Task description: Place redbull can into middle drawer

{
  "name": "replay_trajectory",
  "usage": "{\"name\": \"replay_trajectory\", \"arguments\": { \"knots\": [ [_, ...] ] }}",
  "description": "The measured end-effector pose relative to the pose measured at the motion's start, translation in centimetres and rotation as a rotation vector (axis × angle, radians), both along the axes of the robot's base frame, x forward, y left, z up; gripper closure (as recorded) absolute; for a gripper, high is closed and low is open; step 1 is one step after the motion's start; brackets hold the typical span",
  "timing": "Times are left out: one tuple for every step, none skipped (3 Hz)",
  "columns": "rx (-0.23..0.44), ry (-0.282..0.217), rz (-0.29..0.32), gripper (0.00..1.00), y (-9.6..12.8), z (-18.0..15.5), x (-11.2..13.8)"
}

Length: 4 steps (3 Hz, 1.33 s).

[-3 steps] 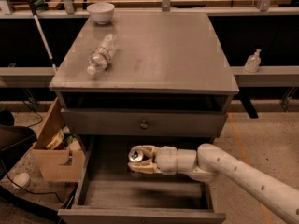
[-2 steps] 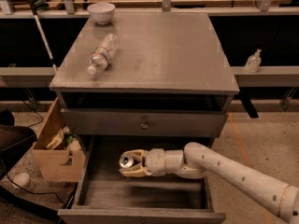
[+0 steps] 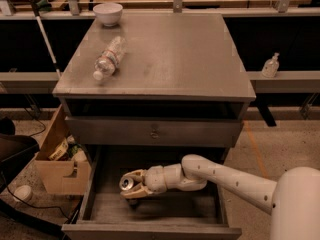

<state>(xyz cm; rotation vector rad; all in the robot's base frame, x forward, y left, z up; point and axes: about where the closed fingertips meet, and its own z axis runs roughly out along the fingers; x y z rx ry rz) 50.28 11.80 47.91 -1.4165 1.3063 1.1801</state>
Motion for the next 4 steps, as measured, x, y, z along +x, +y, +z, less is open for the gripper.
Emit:
{"name": "replay_trajectory", "arguments": {
  "knots": [
    [-0.032, 0.039, 0.019, 1.00, 0.43, -2.63, -0.11],
    [-0.030, 0.041, 0.024, 0.75, 0.70, -2.63, -0.26],
    [-0.029, 0.042, 0.027, 0.52, 0.87, -2.64, -0.37],
    [-0.027, 0.043, 0.031, 0.29, 1.06, -2.64, -0.48]
  ]
}}
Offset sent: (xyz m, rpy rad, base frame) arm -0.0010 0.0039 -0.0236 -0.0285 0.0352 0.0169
